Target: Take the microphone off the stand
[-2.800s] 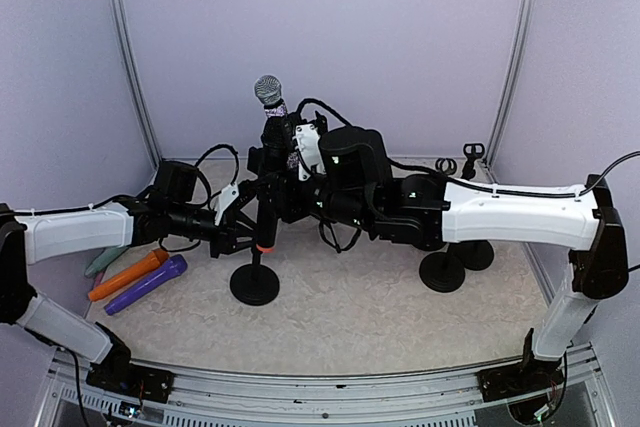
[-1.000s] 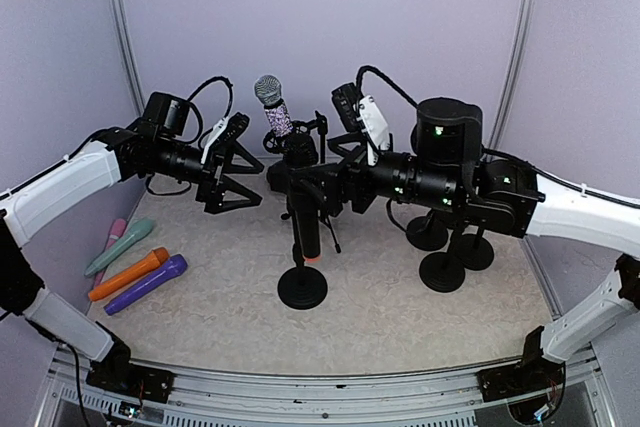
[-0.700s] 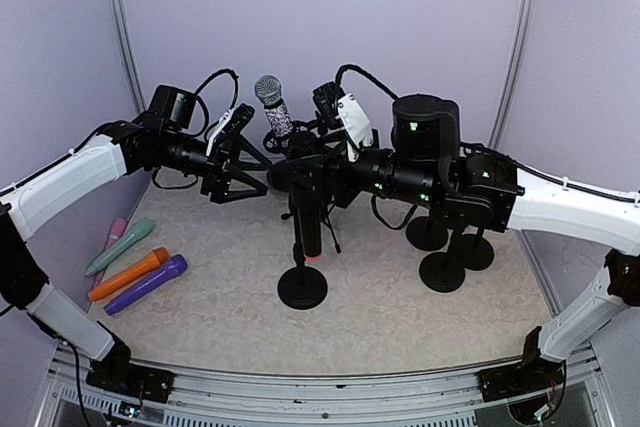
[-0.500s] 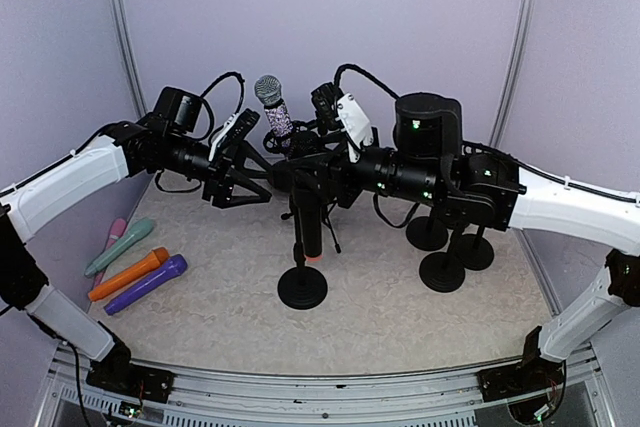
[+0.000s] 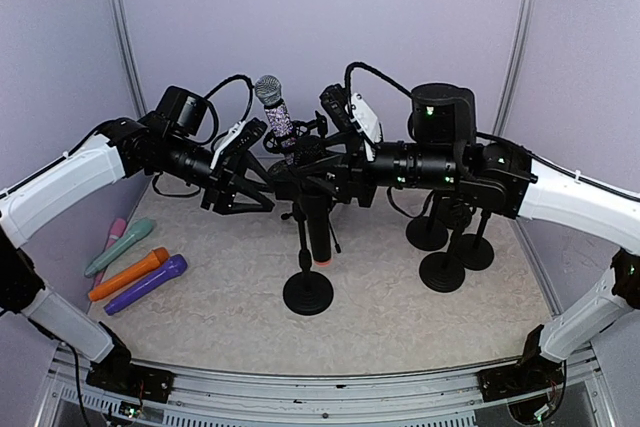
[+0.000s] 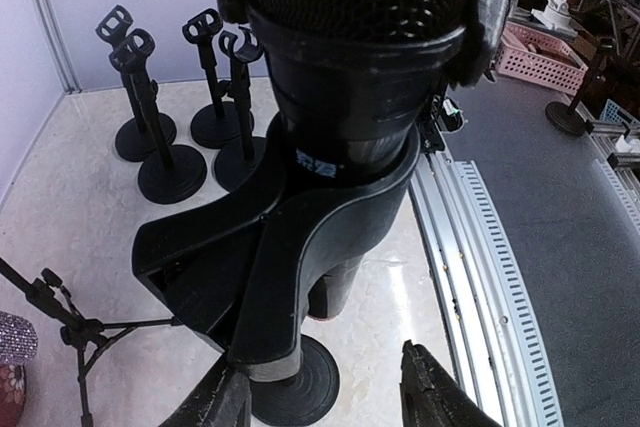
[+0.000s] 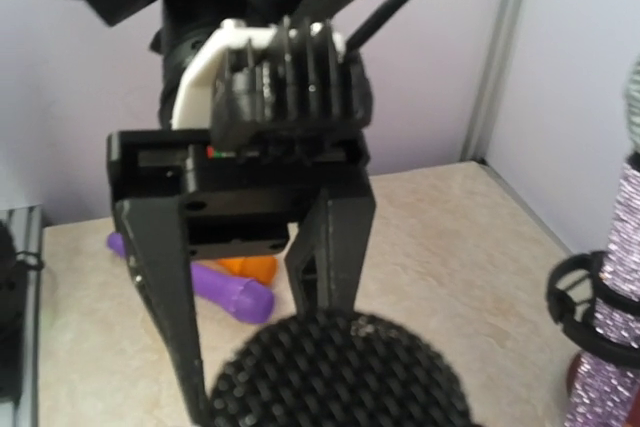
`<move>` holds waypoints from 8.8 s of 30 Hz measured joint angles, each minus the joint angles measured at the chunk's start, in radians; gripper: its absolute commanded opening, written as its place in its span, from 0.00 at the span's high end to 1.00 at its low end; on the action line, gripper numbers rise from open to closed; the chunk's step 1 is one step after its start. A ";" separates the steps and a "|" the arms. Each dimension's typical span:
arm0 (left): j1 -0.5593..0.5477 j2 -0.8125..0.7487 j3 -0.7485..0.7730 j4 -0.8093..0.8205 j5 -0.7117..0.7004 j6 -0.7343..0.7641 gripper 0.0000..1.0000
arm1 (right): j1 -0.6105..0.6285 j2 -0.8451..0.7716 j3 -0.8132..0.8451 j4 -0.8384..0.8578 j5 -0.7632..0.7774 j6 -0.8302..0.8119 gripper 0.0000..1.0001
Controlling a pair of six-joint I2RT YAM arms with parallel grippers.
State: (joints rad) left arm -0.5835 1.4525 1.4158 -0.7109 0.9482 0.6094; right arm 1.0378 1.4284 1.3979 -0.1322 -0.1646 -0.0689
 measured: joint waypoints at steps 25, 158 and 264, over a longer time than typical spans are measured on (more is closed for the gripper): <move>-0.032 0.210 0.313 -0.153 -0.095 0.191 0.13 | -0.061 0.000 0.000 -0.006 -0.199 0.008 0.20; 0.307 -0.112 -0.228 -0.253 -0.278 0.196 0.87 | 0.146 0.180 0.169 0.343 0.105 0.137 0.00; -0.399 -0.636 -0.748 0.530 -1.044 0.878 0.40 | 0.001 0.251 -0.167 0.584 0.038 0.718 1.00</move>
State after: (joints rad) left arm -0.9821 0.8165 0.6678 -0.1806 -0.0956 1.4872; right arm 1.0386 1.6794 1.2308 0.4522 -0.1265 0.6495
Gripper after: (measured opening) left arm 0.558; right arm 0.230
